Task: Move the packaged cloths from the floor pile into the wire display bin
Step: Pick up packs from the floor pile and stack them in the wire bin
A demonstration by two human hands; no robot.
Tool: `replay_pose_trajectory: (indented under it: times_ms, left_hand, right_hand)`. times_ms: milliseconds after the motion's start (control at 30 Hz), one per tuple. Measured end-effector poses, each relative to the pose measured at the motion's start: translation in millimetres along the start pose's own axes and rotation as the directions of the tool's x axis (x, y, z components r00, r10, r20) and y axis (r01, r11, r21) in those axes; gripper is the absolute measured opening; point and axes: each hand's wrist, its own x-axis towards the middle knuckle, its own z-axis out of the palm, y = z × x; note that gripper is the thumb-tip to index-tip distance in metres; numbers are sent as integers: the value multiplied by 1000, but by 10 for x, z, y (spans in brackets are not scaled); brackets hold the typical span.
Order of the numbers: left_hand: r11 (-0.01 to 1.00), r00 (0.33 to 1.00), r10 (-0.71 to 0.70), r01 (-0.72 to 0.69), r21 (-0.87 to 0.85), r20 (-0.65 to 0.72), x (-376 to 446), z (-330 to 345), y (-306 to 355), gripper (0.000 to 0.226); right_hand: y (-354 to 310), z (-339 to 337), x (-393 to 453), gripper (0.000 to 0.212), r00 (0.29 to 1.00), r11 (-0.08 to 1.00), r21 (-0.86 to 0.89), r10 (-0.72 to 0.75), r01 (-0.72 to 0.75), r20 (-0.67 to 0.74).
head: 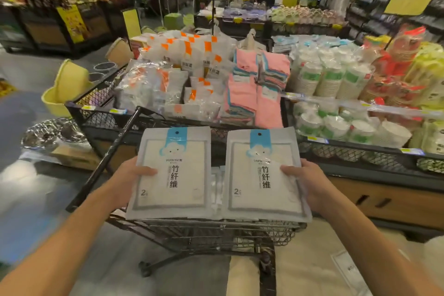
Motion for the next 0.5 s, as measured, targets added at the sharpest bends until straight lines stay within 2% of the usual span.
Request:
replay_pose_trajectory:
  times_ms: [500]
  left_hand:
    - [974, 972, -224, 224, -14, -71, 1288, -5, -463, 48]
  right_hand:
    - [266, -11, 1584, 30, 981, 981, -61, 178, -184, -81]
